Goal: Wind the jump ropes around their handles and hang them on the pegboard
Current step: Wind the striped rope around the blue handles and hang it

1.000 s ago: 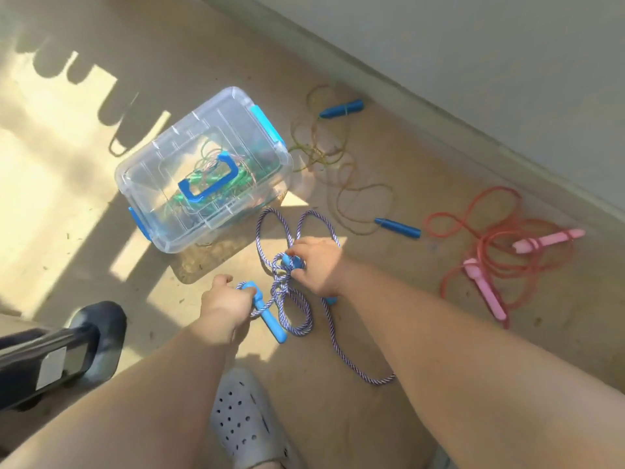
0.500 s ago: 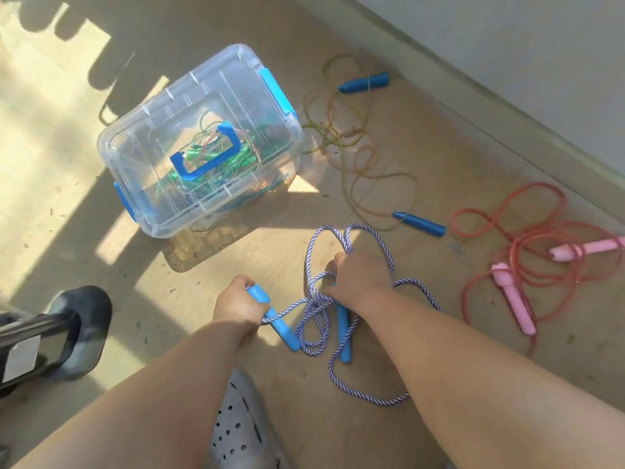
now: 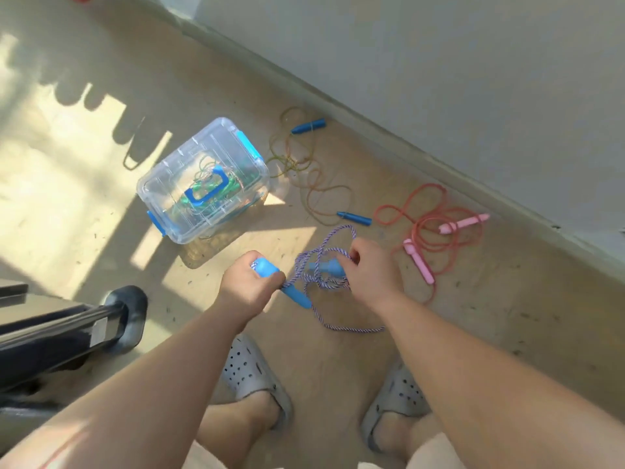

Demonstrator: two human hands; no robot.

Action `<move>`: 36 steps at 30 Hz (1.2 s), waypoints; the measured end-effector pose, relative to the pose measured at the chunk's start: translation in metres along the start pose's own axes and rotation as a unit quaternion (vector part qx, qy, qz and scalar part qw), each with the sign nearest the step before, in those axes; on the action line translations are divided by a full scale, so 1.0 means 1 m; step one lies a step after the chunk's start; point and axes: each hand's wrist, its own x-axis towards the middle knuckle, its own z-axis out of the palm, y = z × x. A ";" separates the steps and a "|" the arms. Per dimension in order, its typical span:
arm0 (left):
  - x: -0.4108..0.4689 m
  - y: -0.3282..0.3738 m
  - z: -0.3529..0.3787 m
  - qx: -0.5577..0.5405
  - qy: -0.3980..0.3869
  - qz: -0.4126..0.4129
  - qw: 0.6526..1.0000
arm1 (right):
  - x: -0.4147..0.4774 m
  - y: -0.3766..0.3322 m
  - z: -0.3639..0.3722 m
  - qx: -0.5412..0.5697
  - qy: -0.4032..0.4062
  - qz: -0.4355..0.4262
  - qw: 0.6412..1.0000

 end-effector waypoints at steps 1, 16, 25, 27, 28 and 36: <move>-0.029 0.021 -0.008 -0.016 0.001 0.012 1.000 | -0.023 -0.008 -0.029 0.025 0.018 0.007 1.000; -0.487 0.336 -0.080 -0.126 -0.023 0.185 0.974 | -0.419 -0.091 -0.455 0.472 0.123 0.044 0.872; -0.550 0.401 -0.102 -0.122 0.189 0.318 0.921 | -0.540 -0.036 -0.550 0.594 0.488 0.044 0.638; -0.547 0.401 -0.112 -0.120 0.201 0.304 0.924 | -0.562 -0.014 -0.544 0.608 0.507 0.072 0.606; -0.545 0.397 -0.114 -0.109 0.194 0.301 0.927 | -0.572 -0.003 -0.538 0.606 0.508 0.090 0.606; -0.557 0.356 -0.091 -0.195 0.147 0.223 0.944 | -0.661 0.040 -0.487 0.599 0.568 0.131 0.549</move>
